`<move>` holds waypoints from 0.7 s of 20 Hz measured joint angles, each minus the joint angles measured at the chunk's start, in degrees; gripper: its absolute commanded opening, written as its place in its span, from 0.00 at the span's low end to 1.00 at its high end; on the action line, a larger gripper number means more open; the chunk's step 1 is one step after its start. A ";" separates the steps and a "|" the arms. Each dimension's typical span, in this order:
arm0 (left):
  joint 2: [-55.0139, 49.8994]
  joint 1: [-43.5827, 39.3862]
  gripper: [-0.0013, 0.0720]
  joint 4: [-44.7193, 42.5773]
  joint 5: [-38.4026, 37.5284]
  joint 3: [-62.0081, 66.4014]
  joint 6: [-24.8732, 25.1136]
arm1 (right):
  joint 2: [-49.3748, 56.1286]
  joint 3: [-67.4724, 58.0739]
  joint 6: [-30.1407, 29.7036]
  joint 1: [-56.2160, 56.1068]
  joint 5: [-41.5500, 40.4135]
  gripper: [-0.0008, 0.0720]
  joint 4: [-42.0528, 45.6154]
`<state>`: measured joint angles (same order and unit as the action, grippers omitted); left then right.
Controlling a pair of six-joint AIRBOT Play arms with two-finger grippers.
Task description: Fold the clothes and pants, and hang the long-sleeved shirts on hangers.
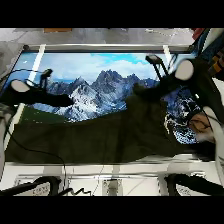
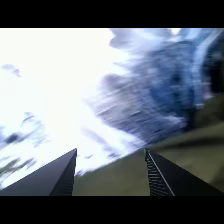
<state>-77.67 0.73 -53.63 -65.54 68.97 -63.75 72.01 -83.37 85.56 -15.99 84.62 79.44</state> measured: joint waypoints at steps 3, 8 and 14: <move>-2.95 -9.44 0.71 2.80 4.74 -0.02 -1.64 | -10.93 15.19 3.85 -0.04 0.35 0.06 1.77; -10.95 -24.85 1.00 9.66 15.56 -0.02 -2.73 | -26.47 34.16 11.02 -0.07 0.70 0.06 2.93; -18.38 -32.52 0.98 17.38 20.76 0.09 -3.13 | -33.22 39.58 13.84 -0.07 -3.56 0.06 2.97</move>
<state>-96.05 -31.79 -36.25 -44.77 69.06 -66.87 38.79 -43.79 99.39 -16.05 81.06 82.41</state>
